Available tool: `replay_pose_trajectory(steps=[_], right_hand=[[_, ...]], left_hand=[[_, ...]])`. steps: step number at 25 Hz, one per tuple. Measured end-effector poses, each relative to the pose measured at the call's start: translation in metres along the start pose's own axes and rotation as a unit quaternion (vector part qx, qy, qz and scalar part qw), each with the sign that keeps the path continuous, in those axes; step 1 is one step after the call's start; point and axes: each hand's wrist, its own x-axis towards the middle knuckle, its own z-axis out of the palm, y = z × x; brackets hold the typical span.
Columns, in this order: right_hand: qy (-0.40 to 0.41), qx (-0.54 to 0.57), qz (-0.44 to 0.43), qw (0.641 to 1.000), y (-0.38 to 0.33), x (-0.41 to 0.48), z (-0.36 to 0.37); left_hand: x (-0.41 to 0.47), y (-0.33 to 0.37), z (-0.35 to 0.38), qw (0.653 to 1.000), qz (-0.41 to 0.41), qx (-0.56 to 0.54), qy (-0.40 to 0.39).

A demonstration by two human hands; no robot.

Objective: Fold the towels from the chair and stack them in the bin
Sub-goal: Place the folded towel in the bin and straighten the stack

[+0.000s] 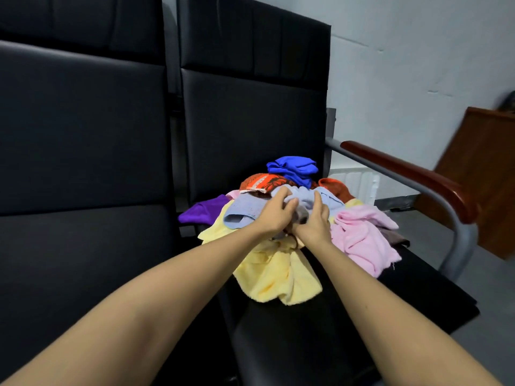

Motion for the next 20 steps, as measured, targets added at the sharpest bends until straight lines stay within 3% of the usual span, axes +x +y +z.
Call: replay_pose_trajectory(steps=[3,6,8,10,12,15,17,20], right_hand=[[0.032,-0.004,-0.054,0.998,-0.009,-0.002,-0.007],[0.025,0.003,-0.044,0.999,-0.016,-0.019,-0.022],[0.073,0.12,0.001,0.99,-0.024,-0.03,-0.036],[0.095,0.283,0.032,0.954,-0.041,-0.039,-0.053],[0.093,0.373,0.029,0.923,-0.06,-0.043,-0.066],[0.073,0.412,0.042,0.907,-0.09,-0.056,-0.079],[0.051,0.444,0.041,0.894,-0.106,-0.065,-0.08],[-0.009,0.465,0.034,0.885,-0.129,-0.077,-0.074]], left_hand=[[-0.013,0.023,0.0,0.997,0.015,-0.078,-0.014],[-0.018,0.039,-0.015,0.985,-0.056,-0.162,-0.006],[-0.023,0.046,-0.028,0.971,-0.1,-0.216,-0.028],[-0.029,0.051,-0.04,0.977,-0.118,-0.159,-0.08],[-0.035,0.058,-0.05,0.967,-0.131,-0.159,-0.151],[-0.042,0.068,-0.075,0.898,-0.224,-0.318,-0.208],[-0.056,0.076,-0.096,0.865,-0.245,-0.347,-0.269],[-0.077,0.082,-0.124,0.881,-0.233,-0.339,-0.234]])
